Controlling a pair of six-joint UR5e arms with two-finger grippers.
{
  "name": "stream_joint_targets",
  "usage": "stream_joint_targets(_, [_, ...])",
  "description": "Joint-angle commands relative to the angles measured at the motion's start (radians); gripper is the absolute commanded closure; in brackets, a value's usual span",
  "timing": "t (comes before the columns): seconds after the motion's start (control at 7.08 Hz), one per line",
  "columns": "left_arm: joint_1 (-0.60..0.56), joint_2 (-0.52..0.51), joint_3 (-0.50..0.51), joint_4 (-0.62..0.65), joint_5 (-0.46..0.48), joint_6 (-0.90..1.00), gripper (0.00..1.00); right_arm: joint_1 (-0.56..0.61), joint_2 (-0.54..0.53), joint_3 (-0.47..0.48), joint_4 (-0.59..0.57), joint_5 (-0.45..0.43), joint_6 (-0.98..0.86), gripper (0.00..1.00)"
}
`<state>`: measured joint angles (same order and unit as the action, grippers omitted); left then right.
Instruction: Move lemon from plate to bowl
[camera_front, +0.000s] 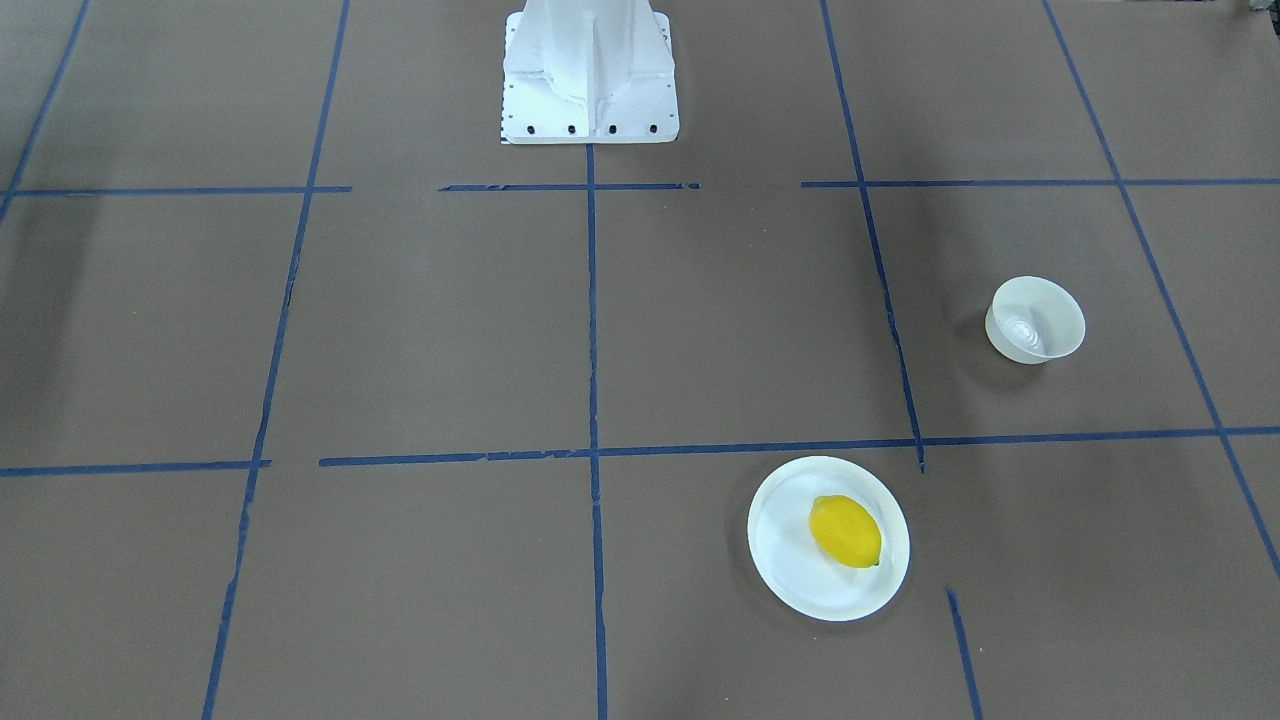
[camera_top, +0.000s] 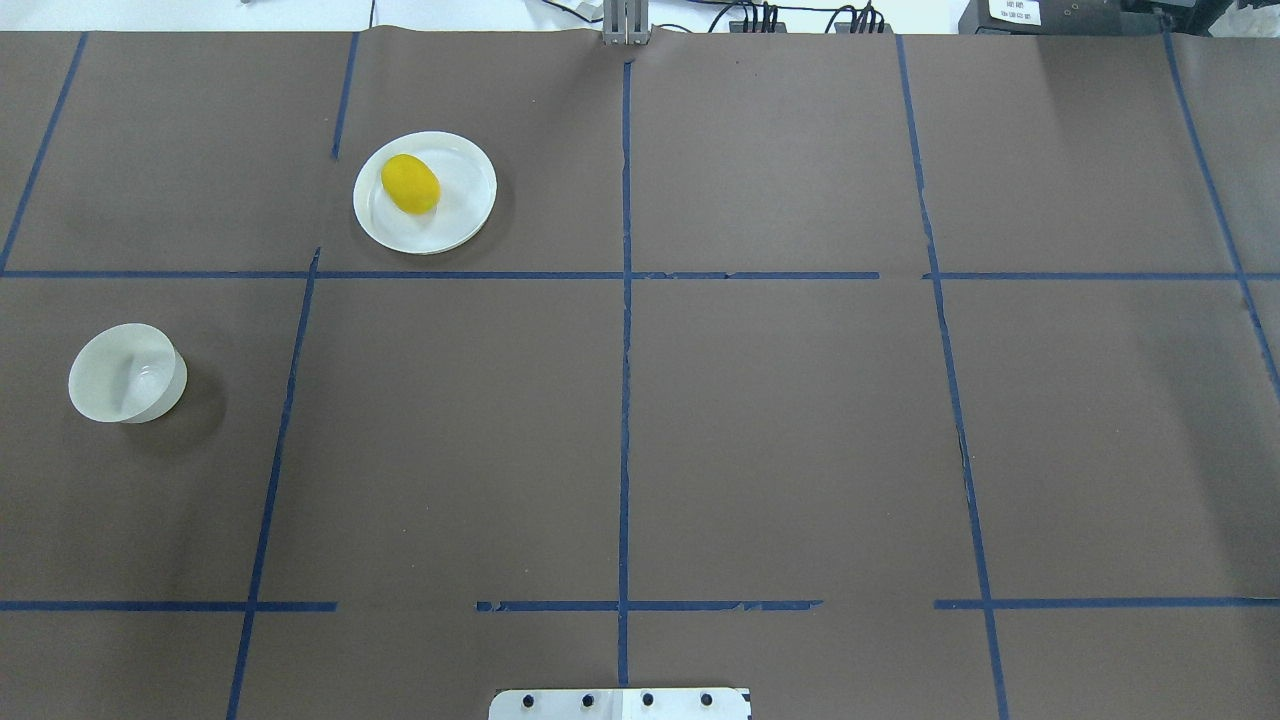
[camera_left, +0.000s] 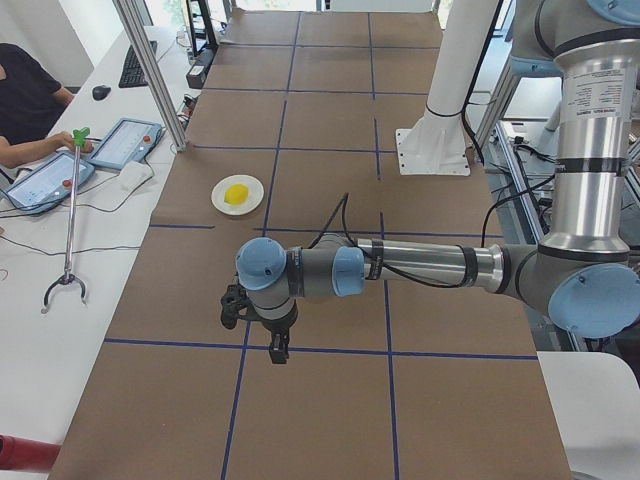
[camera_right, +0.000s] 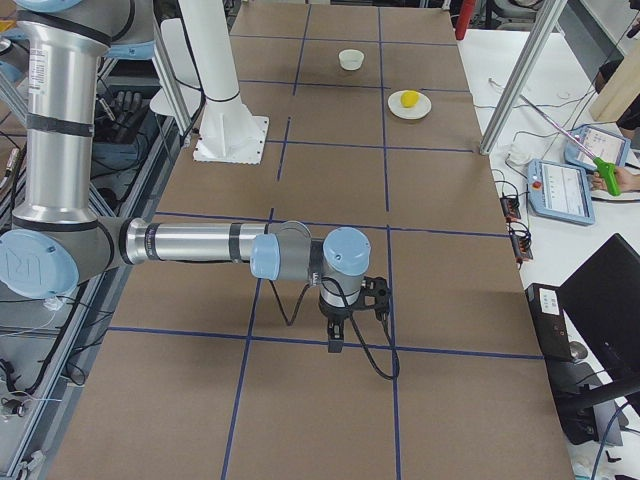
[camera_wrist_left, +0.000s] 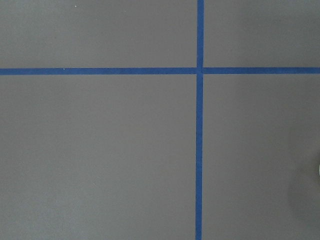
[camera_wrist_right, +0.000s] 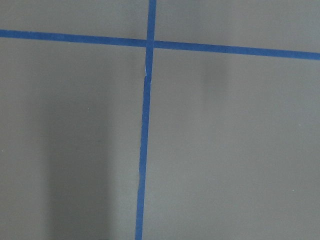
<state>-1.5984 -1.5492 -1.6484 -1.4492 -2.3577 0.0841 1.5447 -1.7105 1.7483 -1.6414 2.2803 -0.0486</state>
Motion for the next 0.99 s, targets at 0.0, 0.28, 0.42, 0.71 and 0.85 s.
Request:
stream_joint_targets(0.0, [0.001, -0.017, 0.002, -0.023, -0.002, -0.009, 0.0, 0.0, -0.001, 0.0, 0.0, -0.001, -0.001, 0.0])
stream_joint_targets(0.28, [0.029, -0.134, -0.001, -0.022, 0.003, -0.017, 0.0, 0.0, 0.0, 0.0, 0.0, 0.001, -0.001, 0.0])
stream_joint_targets(0.42, [0.104, -0.208, -0.007, -0.02, 0.003, -0.017, 0.0, 0.0, 0.0, 0.0, 0.0, -0.001, -0.001, 0.0])
stream_joint_targets(0.71, [0.202, -0.393, -0.011, 0.088, -0.005, -0.128, 0.0, 0.0, 0.0, 0.0, 0.0, 0.001, -0.001, 0.0])
stream_joint_targets(0.85, [0.251, -0.454, -0.016, 0.096, -0.006, -0.253, 0.0, 0.0, -0.001, 0.0, 0.0, 0.001, -0.001, 0.0])
